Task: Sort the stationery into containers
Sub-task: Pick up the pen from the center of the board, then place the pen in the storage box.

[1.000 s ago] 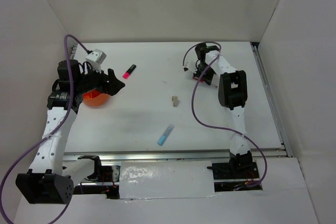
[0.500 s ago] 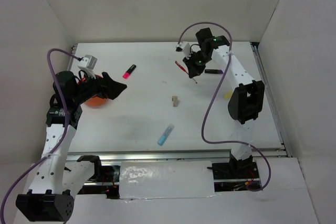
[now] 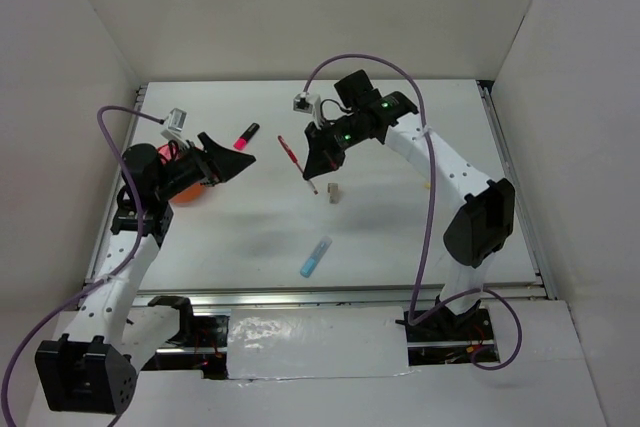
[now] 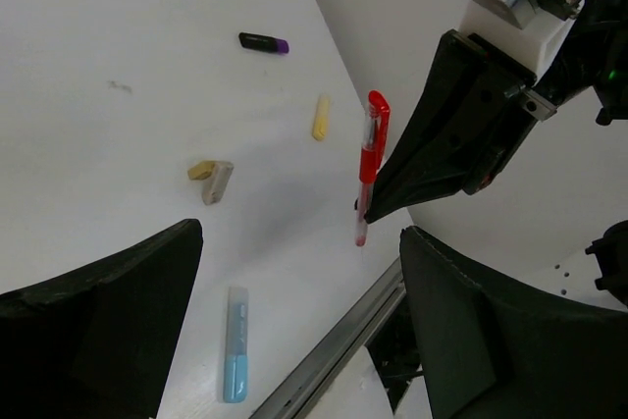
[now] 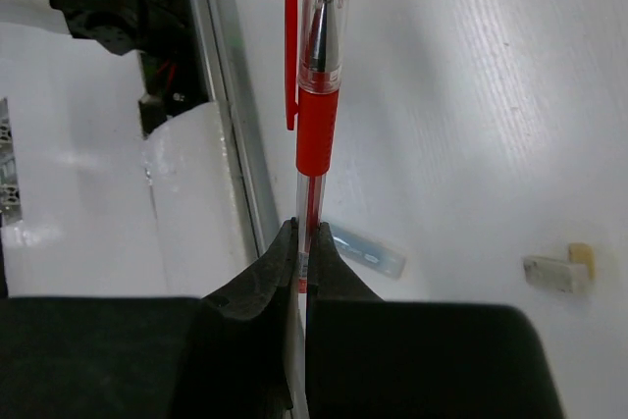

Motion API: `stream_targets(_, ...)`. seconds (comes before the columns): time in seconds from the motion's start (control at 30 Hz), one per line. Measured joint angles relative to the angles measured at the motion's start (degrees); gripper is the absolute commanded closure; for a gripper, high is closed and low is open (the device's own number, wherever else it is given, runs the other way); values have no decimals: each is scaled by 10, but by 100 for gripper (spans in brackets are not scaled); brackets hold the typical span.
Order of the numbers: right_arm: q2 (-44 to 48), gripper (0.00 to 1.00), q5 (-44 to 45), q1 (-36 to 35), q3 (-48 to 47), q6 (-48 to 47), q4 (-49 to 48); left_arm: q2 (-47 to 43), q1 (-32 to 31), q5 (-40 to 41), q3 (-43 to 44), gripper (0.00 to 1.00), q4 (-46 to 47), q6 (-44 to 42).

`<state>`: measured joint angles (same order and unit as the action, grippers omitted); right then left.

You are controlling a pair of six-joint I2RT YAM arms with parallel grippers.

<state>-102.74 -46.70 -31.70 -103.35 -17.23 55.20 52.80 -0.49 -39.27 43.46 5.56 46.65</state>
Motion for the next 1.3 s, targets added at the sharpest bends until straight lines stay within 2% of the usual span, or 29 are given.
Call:
stream_targets(0.23, 0, 100, -31, -33, 14, 47, -28, 4, -38, 9, -8, 8, 53, 27)
stream_targets(0.53, 0, 100, -50, -69, 16, 59, -36, 21, -52, 20, -8, 13, 83, 30)
stream_targets(0.57, 0, 100, -50, -72, 16, 59, -36, 23, -53, 21, -8, 18, 85, 30)
stream_targets(0.6, 0, 100, -50, -75, 16, 60, -36, 25, -54, 22, -8, 18, 86, 30)
stream_targets(0.63, 0, 100, -50, -78, 16, 61, -36, 26, -54, 22, -8, 24, 86, 30)
stream_targets(0.73, 0, 100, -50, -85, 16, 61, -36, 28, -55, 21, -8, 33, 94, 32)
stream_targets(1.07, -19, 100, -52, -91, -9, 72, -37, 30, -60, 5, -15, 56, 128, 47)
stream_targets(1.17, -28, 100, -52, -92, -16, 73, -37, 30, -61, 1, -17, 73, 129, 48)
stream_targets(1.2, -30, 100, -52, -92, -17, 74, -37, 30, -61, -1, -17, 84, 129, 48)
stream_targets(1.23, -31, 100, -51, -92, -17, 74, -37, 30, -61, -2, -17, 89, 130, 50)
stream_targets(1.27, -33, 100, -50, -92, -17, 73, -37, 30, -61, -5, -17, 100, 131, 52)
stream_targets(1.3, -34, 100, -50, -92, -17, 74, -37, 30, -61, -5, -17, 100, 132, 52)
